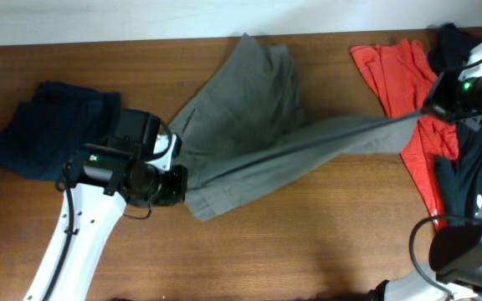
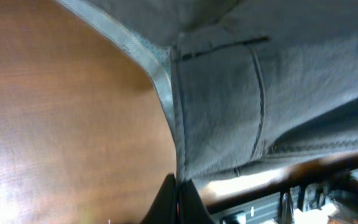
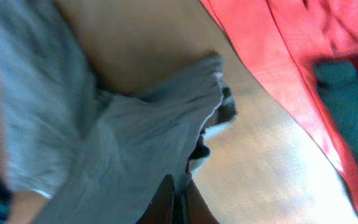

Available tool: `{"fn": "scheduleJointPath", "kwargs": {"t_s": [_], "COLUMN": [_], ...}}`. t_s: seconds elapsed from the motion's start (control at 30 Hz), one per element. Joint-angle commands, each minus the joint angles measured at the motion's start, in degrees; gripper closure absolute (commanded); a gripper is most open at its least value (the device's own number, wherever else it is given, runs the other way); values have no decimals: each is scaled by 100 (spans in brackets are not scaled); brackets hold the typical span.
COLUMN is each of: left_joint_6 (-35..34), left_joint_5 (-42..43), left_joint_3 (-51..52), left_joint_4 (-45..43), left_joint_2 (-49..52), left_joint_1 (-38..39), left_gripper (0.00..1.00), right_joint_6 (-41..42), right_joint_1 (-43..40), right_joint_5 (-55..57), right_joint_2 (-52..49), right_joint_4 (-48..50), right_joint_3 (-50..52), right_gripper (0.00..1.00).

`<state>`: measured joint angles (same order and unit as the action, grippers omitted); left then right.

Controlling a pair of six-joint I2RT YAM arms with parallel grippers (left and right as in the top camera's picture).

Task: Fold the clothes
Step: 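Stretch the shorts between both grippers and lay them flat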

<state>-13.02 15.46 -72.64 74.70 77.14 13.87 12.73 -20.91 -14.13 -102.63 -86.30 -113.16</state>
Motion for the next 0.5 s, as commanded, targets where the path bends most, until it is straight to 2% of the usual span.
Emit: {"fn": "scheduleJointPath", "kwargs": {"t_s": [0.0, 0.1, 0.17, 0.33, 0.37, 0.47], "left_joint_6": [74, 79, 103, 203, 203, 205], "left_joint_5": [-184, 166, 192, 197, 212, 238], "left_joint_3": [103, 103, 103, 103, 103, 103], "left_joint_4": [378, 660, 857, 1333, 1438, 1609], "left_joint_2": [-24, -24, -24, -24, -24, -24], "left_joint_1": [-90, -90, -90, -90, -90, -90], "left_gripper": [100, 100, 99, 91, 86, 57], "right_joint_6": [-352, -350, -356, -358, -358, -358], "right_joint_1": [-168, -168, -168, -168, -168, -168], "right_joint_5": [1375, 1698, 1703, 1788, 1788, 1786], "right_joint_2": [-92, -92, -92, -92, -92, -92], "right_joint_4": [-118, -358, -474, -619, -629, -636], "right_joint_3": [13, 13, 13, 13, 13, 13], "right_gripper": [96, 96, 89, 87, 87, 86]}}
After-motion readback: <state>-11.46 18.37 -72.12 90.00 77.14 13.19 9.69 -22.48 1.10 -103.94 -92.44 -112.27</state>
